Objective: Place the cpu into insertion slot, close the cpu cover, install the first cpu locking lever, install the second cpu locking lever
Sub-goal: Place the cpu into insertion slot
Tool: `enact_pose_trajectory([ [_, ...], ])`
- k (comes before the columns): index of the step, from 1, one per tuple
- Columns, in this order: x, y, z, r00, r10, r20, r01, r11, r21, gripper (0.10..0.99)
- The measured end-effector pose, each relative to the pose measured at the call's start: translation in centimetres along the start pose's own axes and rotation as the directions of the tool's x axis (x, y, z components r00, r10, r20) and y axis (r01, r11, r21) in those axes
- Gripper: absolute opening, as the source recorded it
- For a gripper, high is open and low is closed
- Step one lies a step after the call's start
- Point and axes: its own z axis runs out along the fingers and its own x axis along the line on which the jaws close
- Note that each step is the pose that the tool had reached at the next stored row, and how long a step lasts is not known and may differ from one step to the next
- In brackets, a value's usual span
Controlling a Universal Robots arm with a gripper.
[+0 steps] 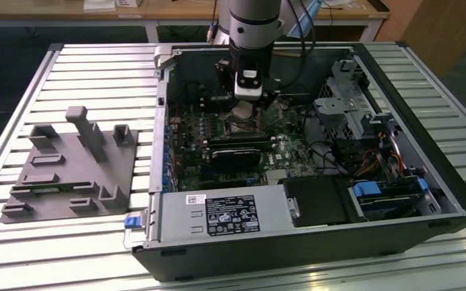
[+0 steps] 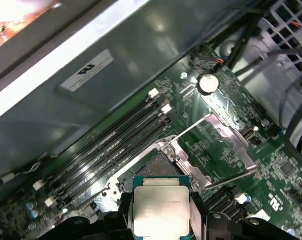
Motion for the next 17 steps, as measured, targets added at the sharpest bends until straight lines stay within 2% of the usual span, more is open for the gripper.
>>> enact_pose_trajectory([
  [4, 0.0, 0.0, 0.03, 0.9987, 0.05, 0.0036, -0.05, 0.9988, -0.001, 0.537],
  [8, 0.0, 0.0, 0.06, 0.9949, 0.101, 0.0073, -0.101, 0.9949, -0.002, 0.537],
  [13, 0.0, -0.01, 0.12, 0.9845, 0.175, 0.0126, -0.175, 0.9846, -0.004, 0.537],
  [17, 0.0, -0.01, 0.16, 0.9729, 0.231, 0.0165, -0.231, 0.973, -0.006, 0.537],
])
